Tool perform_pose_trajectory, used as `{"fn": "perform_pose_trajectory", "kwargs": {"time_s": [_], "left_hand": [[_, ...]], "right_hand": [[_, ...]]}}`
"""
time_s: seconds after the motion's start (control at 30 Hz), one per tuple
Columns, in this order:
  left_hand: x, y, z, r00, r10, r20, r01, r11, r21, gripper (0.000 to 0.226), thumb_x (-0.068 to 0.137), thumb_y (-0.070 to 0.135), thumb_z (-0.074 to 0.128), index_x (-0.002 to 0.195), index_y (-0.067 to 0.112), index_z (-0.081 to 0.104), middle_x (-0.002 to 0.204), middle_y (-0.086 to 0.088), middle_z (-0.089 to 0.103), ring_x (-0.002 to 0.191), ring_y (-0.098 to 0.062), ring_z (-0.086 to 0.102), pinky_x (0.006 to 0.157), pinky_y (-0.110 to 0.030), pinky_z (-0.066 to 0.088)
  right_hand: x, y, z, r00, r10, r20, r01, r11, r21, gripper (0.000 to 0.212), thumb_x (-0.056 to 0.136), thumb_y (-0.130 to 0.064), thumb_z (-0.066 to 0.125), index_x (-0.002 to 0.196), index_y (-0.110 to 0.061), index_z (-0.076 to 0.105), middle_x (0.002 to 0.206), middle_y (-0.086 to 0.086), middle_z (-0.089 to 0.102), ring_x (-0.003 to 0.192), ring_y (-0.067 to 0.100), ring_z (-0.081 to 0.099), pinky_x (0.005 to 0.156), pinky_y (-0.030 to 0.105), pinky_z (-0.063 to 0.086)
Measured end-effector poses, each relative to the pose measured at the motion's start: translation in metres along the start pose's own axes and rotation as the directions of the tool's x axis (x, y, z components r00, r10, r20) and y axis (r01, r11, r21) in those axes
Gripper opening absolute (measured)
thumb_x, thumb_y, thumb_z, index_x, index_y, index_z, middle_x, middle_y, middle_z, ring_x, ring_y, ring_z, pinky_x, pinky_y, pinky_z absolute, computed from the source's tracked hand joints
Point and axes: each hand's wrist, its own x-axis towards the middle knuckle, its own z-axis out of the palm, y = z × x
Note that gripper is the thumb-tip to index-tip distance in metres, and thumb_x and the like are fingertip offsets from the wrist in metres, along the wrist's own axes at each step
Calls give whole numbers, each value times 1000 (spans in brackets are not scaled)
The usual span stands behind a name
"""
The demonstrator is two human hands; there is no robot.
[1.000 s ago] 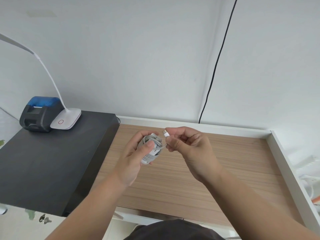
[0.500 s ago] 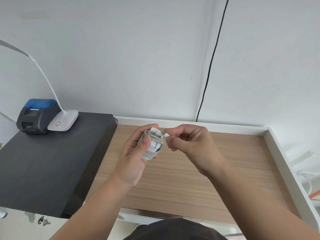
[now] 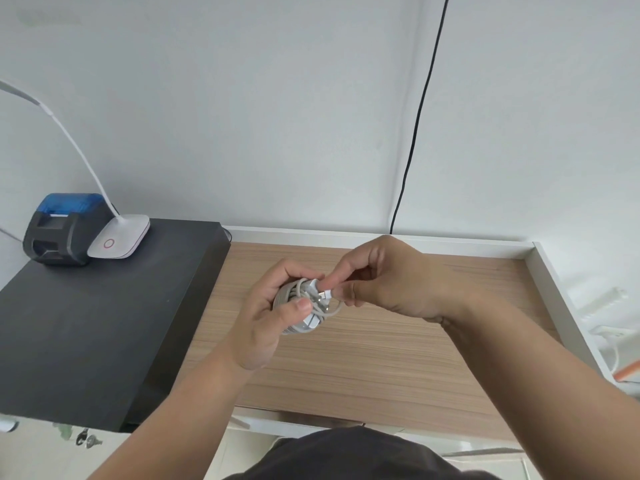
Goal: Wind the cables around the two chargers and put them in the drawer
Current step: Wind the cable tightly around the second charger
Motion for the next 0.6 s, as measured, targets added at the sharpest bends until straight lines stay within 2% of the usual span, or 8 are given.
{"fn": "perform_pose_trajectory", "kwargs": {"time_s": [0.07,0.13,0.23,0.33,0.4,0.47,0.53,0.6], "left_hand": [[-1,-1,-1,998,-34,54,34,999,9,41,81,48,67,103,14,60,84,-16,61,73,-25,56,66,-32,46],[-2,-2,-3,994,-72,84,72,997,-3,33,78,37,65,103,15,59,87,-12,63,75,-24,58,66,-31,47],[-3,-6,-5,989,-125,82,128,991,-27,31,74,32,62,101,17,57,87,-14,60,75,-26,57,65,-33,46],[-5,-9,-5,983,-168,73,172,984,-45,34,72,33,63,100,16,55,88,-10,61,76,-23,59,65,-32,46],[-6,-8,-5,981,-184,67,187,981,-46,36,72,34,63,100,14,52,88,-4,63,76,-19,60,65,-29,47],[-6,-8,-6,980,-189,62,192,980,-55,38,72,33,62,100,11,50,87,1,63,73,-13,59,63,-25,46],[-7,-9,-7,980,-192,44,195,978,-73,35,72,33,62,98,13,52,89,0,61,73,-13,57,62,-24,45],[-8,-11,-8,981,-193,27,195,977,-88,34,72,33,62,98,13,52,92,-3,58,73,-14,56,60,-23,45]], "right_hand": [[2,-1,-2,999,43,25,-43,999,3,14,80,-1,71,85,-12,77,64,10,63,63,14,56,64,26,47],[3,-3,-2,997,66,50,-66,998,4,8,78,-1,74,84,-7,76,64,12,62,62,14,55,61,23,46],[3,-7,-1,994,73,86,-69,996,-48,8,79,-2,74,84,-8,76,69,18,65,62,11,57,59,19,46],[5,-9,1,992,82,95,-74,994,-81,9,80,-4,74,83,-11,77,70,16,66,60,8,57,58,17,45],[6,-10,3,995,71,69,-65,994,-86,9,78,-4,75,81,-13,76,69,15,67,59,7,57,58,19,47],[7,-9,7,999,52,-2,-52,995,-84,12,75,-3,76,77,-14,72,70,10,69,59,8,59,62,27,51],[7,-8,11,996,40,-78,-49,991,-121,21,72,-6,78,78,-20,63,70,1,70,59,8,60,64,32,53],[6,-8,15,993,21,-120,-39,987,-153,33,72,-7,77,81,-26,51,74,0,72,60,12,61,62,33,53]]}}
